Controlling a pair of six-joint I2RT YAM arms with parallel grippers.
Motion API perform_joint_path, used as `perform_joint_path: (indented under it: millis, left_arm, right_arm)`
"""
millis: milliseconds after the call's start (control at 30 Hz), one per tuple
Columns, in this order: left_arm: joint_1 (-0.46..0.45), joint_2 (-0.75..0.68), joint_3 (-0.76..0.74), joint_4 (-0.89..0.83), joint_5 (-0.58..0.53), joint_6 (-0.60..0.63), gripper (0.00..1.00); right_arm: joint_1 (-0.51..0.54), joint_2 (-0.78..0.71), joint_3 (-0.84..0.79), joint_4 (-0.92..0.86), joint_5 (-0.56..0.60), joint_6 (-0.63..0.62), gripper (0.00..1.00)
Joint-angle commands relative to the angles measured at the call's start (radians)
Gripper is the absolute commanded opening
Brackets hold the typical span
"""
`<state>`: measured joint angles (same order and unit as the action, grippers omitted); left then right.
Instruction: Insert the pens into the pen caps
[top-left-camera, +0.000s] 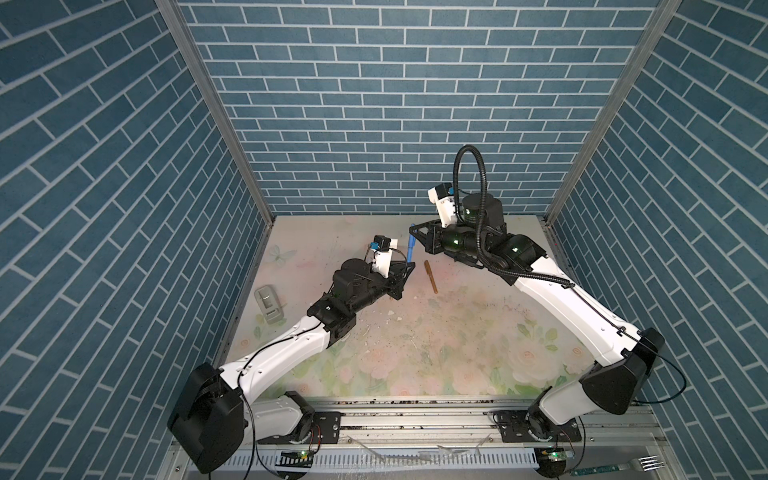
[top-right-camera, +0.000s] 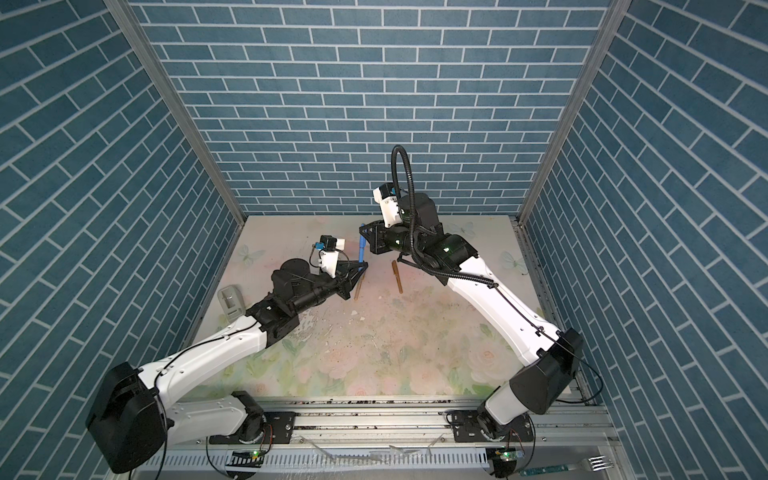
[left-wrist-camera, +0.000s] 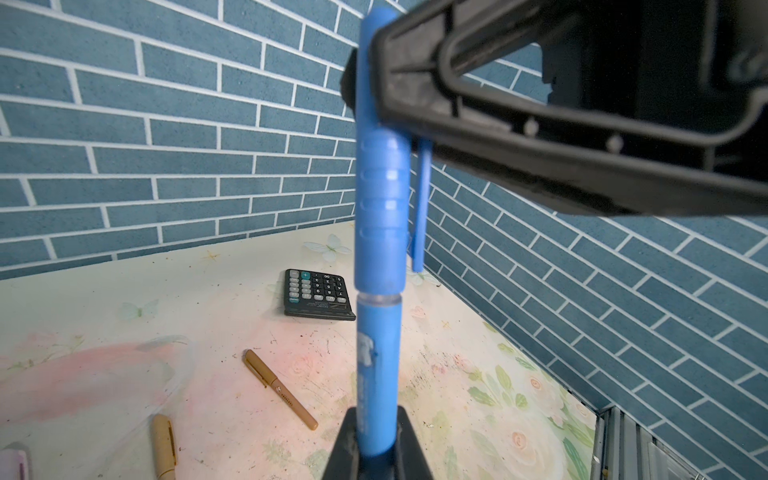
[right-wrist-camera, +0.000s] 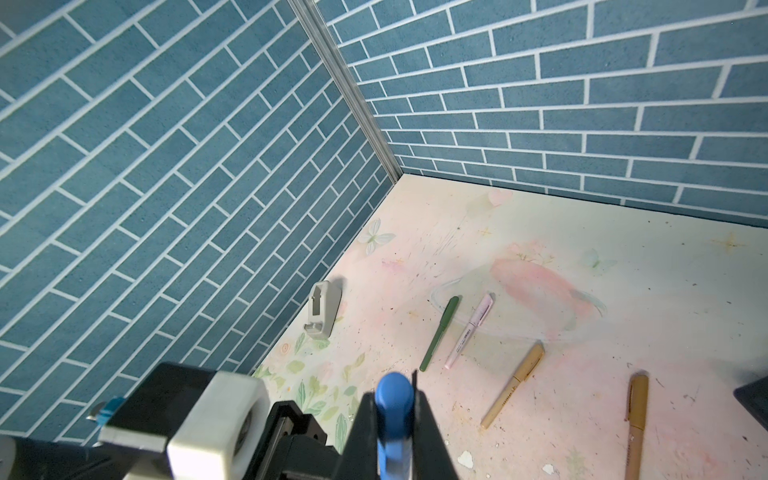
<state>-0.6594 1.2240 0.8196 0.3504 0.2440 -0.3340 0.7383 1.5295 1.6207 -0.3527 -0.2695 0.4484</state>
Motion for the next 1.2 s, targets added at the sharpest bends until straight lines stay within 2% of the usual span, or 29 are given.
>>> perform_joint_path:
  millis: [0, 333, 700, 1167]
  left_arm:
    - [0.004, 0.000, 0.051, 0.023, -0.055, -0.026, 0.00]
    - [0.034, 0.032, 0.164, -0.002, -0.045, -0.012, 0.00]
    - [0.068, 0.061, 0.232, 0.028, -0.049, -0.030, 0.00]
    - [0.129, 0.096, 0.305, 0.046, -0.019, -0.035, 0.00]
  right_arm:
    - [0.006, -0.009, -0.040, 0.005, -0.059, 0.036, 0.02]
    - [0.017, -0.034, -0.181, 0.012, -0.073, 0.039, 0.01]
    - [0.024, -0.075, -0.326, 0.072, -0.081, 0.098, 0.00]
    - [0.038, -0.082, -0.413, 0.092, -0.090, 0.137, 0.00]
